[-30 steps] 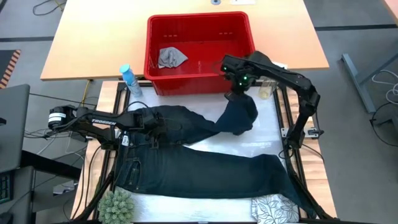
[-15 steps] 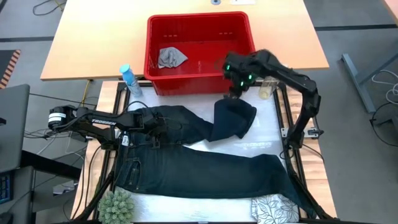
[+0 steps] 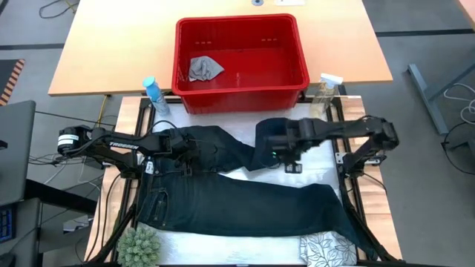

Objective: Fold laundry
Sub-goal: Fold the dark blue pants

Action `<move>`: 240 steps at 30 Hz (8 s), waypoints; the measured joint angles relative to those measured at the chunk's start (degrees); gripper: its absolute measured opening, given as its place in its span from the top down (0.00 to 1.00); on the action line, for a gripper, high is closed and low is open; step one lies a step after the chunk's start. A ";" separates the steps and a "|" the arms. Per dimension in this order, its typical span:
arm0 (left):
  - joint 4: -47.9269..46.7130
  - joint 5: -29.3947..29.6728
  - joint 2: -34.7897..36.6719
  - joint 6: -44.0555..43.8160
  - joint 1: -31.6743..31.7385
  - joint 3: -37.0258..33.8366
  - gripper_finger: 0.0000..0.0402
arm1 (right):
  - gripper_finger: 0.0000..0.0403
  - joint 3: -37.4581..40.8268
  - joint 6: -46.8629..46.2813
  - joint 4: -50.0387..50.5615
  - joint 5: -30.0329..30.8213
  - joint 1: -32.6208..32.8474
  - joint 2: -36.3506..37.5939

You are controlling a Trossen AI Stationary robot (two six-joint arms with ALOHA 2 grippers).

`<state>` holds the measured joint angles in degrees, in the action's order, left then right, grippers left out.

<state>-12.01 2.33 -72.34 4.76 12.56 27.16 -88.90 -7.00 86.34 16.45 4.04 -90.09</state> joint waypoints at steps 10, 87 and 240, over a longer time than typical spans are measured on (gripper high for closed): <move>0.02 0.04 -0.02 -1.51 0.00 0.00 1.00 | 0.64 21.44 4.19 -17.23 -0.10 1.79 8.77; -0.04 -0.96 -0.04 -4.73 -0.01 0.00 1.00 | 0.41 45.04 -100.08 -48.13 10.07 8.17 18.80; -3.82 -2.01 0.09 -5.03 -0.02 0.70 1.00 | 0.47 22.97 7.79 -28.58 -4.42 -27.99 21.56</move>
<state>-15.84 0.32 -72.25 -0.27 12.53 27.86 -65.93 0.79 57.76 12.03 -23.96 -68.53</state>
